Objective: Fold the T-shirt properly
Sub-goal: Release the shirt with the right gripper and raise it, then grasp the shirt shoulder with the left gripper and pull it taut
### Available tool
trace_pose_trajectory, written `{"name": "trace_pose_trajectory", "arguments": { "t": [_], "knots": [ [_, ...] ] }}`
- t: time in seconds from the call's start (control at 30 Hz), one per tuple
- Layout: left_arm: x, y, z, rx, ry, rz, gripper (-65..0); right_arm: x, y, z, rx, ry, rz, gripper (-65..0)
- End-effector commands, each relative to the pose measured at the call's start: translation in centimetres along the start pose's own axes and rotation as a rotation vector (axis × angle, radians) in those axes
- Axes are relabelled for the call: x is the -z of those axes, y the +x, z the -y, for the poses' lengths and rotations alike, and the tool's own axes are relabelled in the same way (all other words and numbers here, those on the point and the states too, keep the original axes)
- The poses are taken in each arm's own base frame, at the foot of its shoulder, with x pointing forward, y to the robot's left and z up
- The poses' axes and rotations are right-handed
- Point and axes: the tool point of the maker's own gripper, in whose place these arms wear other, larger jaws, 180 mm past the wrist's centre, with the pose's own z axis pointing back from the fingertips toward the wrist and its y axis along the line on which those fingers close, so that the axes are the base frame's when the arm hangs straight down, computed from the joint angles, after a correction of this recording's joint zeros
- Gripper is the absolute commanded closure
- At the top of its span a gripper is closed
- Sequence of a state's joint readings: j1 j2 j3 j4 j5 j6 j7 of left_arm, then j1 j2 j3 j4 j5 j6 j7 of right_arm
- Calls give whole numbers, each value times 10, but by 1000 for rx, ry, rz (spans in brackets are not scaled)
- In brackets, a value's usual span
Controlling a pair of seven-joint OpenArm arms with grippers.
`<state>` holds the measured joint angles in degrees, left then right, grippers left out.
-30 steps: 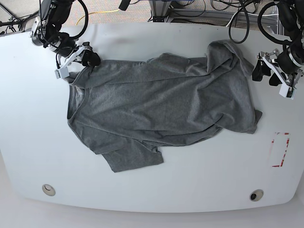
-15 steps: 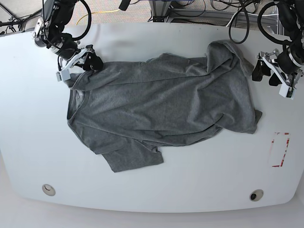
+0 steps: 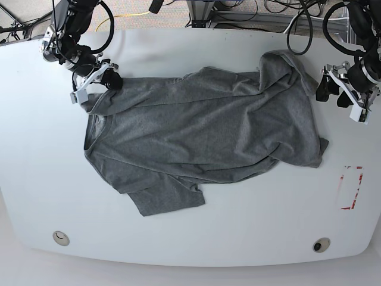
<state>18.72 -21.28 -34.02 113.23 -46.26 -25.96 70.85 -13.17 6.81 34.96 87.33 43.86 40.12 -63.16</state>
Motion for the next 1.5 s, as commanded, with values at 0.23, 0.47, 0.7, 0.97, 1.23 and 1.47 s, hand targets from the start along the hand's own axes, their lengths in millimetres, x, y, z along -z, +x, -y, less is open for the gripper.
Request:
{"name": "trace_pose_trajectory", "arguments": {
  "t": [0.23,0.47,0.7,0.97,1.23,1.47],
  "knots": [
    [-4,10,-2,14,7,35,-397,-24,-10,-5,-85,-52,-44,0],
    [-4,0,0,9,-2,11,-508,-33,-15,-8,-112,-66,-52,0],
    [2,-24,-25,-131,26,9,-515,-32,-18,-10,-105,-62,-55,0],
    [29,-36,-22,-175,-49,-29,-515,-28,-21,-14,-89,-51,-51,0],
    [47,-41,0,-132,-132,-70,-515,-26,-20,-17,-84,-44,-44,0],
    [56,-62,-3,-200,-149,-119,-507,-26,-22,-16,-81,-46,-48,0]
  ]
}}
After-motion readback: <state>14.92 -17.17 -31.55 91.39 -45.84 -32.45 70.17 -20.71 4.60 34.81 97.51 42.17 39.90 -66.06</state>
